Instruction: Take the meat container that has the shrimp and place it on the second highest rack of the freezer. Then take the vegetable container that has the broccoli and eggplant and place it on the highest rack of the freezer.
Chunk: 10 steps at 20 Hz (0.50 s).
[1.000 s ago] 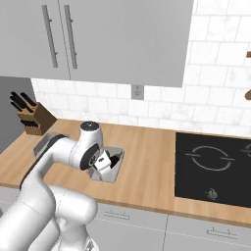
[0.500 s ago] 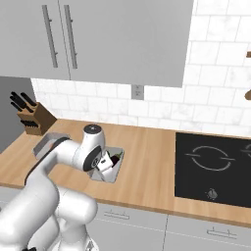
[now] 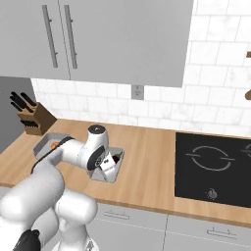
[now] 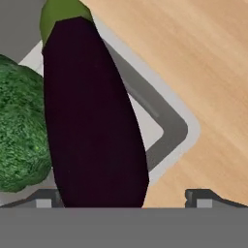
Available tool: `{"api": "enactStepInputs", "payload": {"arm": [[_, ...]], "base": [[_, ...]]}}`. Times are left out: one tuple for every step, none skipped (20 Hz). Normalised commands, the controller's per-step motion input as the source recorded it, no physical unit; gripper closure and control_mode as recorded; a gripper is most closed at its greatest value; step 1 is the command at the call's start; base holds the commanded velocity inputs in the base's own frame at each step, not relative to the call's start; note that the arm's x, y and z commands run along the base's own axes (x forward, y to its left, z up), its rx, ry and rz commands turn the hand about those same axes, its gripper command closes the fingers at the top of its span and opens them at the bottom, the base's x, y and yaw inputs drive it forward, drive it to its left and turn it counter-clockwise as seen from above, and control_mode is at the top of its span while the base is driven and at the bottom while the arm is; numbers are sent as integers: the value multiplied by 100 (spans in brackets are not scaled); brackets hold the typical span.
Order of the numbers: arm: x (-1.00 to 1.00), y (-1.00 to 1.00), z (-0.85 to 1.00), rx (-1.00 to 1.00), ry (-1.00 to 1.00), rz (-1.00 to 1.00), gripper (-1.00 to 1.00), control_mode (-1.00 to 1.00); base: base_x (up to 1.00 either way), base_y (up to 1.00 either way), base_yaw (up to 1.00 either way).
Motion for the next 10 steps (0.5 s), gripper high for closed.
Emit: {"api": "enactStepInputs", "payload": {"arm": [[0,0,-30,0,0,-16,-100,-100],[0,0,-31,0,0,-17,-100,-100],[0,0,-30,0,0,-19,-100,-100],[0,0,-26,0,0,-19,-100,-100],[0,0,-22,0,0,-19,-100,-100],[0,0,-22,0,0,-19,-100,-100],[0,0,-23,0,0,-19,-100,-100],[0,0,-26,0,0,-19,-100,-100],[0,0,-27,0,0,-18,-100,-100],[0,0,-28,0,0,-17,-100,-100]], "base": [[0,0,0],[0,0,0],[0,0,0],[0,0,0],[0,0,0],[0,0,0],[0,0,0],[0,0,0],[0,0,0],[0,0,0]]}}
